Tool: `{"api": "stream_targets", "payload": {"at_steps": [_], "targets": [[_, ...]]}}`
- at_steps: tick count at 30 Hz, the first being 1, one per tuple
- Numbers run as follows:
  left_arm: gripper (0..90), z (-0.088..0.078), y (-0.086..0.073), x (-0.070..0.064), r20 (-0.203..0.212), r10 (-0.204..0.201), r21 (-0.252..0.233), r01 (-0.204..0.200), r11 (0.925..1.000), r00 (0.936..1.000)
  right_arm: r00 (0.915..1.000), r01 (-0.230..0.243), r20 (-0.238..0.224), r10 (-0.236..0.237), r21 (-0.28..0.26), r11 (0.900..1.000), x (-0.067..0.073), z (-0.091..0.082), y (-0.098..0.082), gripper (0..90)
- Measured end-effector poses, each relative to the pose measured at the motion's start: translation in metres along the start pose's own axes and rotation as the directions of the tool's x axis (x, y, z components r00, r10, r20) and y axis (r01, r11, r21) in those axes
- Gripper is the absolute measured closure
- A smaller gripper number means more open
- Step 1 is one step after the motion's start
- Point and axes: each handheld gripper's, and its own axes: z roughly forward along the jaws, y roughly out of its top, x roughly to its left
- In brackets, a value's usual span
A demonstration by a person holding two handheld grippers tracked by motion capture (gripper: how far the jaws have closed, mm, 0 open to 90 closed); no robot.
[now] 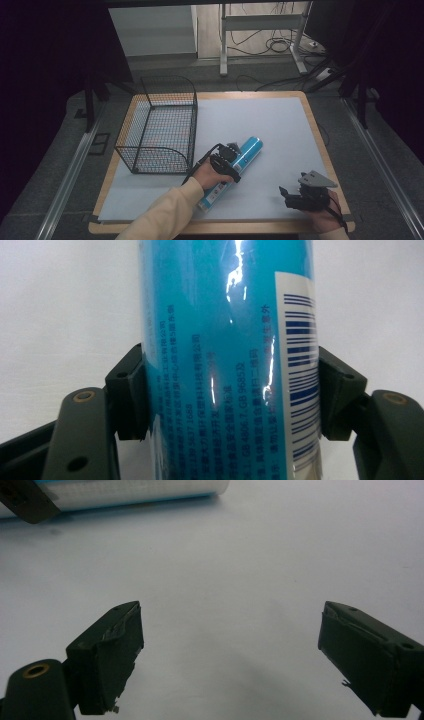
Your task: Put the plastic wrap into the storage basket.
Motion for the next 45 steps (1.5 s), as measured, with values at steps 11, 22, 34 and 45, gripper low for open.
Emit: {"api": "stream_targets", "payload": {"at_steps": [11, 22, 34, 45], "targets": [[31.0, -0.008, 0.003, 0.004, 0.016, 0.011, 0.003, -0.012, 0.9999, 0.9998, 1.0000, -0.003, 0.003, 0.003, -0.002, 1.000, -0.001, -0.001, 0.000, 11.1], [31.1, -0.013, 0.002, 0.004, 0.031, 0.022, -0.017, -0.021, 0.9996, 0.9993, 1.0000, -0.009, 0.003, 0.009, -0.006, 1.000, -0.001, -0.002, 0.000, 11.1], [31.1, -0.028, 0.005, 0.001, 0.026, 0.049, -0.049, -0.048, 0.9976, 0.9984, 0.9999, -0.010, 0.005, 0.010, -0.006, 1.000, -0.001, -0.002, 0.000, 11.1], [31.1, -0.041, 0.004, -0.003, -0.009, 0.076, -0.082, -0.076, 0.9937, 0.9971, 0.9999, -0.010, 0.007, 0.010, -0.006, 1.000, -0.002, -0.002, 0.000, 11.2]]}}
